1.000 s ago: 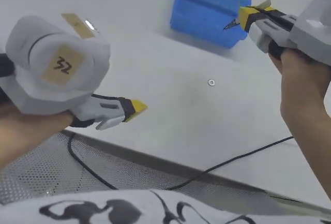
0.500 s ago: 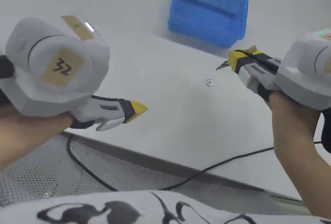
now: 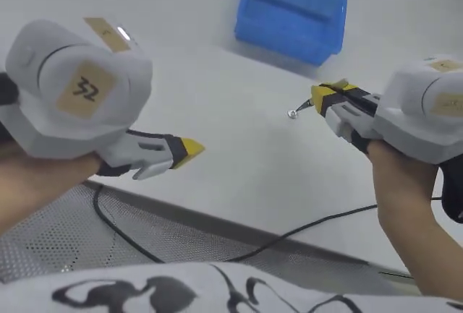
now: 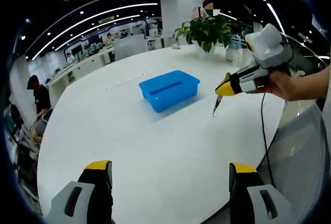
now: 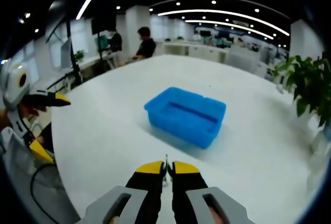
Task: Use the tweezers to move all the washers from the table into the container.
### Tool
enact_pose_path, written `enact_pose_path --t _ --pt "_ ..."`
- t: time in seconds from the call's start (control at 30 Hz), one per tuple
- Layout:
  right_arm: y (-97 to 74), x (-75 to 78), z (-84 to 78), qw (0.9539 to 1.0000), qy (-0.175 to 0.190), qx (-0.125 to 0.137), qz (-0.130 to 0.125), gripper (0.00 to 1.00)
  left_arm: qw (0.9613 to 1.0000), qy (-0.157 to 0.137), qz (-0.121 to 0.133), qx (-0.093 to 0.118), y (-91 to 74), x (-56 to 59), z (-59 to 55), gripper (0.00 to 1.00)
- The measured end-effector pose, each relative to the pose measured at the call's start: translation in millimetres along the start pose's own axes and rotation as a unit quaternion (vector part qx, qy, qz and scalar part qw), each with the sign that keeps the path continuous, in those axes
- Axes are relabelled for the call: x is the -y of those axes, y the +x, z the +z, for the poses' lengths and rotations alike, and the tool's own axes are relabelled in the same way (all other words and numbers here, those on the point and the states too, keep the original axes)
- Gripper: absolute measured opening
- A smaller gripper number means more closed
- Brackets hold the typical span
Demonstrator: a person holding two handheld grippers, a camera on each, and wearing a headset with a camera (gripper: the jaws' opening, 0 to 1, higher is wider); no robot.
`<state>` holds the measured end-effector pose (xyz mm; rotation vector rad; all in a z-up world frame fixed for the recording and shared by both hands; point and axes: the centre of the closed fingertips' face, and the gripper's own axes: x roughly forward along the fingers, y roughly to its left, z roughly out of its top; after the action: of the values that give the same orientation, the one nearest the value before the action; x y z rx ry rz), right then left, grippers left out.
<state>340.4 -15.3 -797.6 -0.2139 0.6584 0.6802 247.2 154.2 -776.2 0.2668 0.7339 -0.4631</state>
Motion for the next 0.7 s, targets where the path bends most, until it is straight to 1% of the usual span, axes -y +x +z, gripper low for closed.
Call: enact_pose_path --t 0.13,0.17,0.2,0.27,0.4,0.5,0.7 --pt "2.6 -1.2 -4.4 1.0000 0.000 -0.006 0.001 0.02 1.0000 0.002 0.000 0.000 0.2 0.2 0.3 0.96" --pt "1.6 -2.2 -2.6 1.0000 0.001 -0.001 0.002 0.02 1.0000 0.002 0.000 0.000 0.1 0.1 0.5 0.96" --pt "0.5 -3.0 -2.7 1.0000 0.001 -0.003 0.002 0.02 1.0000 0.003 0.000 0.000 0.1 0.1 0.8 0.96" --pt "-0.1 -2.7 -2.9 0.9999 -0.011 -0.003 -0.003 0.02 1.0000 0.003 0.000 0.001 0.2 0.3 1.1 0.96" --pt "-1.6 -7.3 -2.0 0.9998 -0.022 -0.003 0.001 0.01 1.0000 0.006 0.000 0.000 0.4 1.2 2.0 0.96" --pt "-2.5 -9.3 -1.7 0.9985 -0.055 -0.004 -0.005 0.01 1.0000 0.008 -0.002 0.004 -0.2 2.2 5.3 0.96" --pt "-2.6 -9.7 -0.1 0.9987 -0.049 -0.014 -0.002 0.00 0.9999 0.012 0.000 0.012 -3.9 1.6 12.4 0.95"
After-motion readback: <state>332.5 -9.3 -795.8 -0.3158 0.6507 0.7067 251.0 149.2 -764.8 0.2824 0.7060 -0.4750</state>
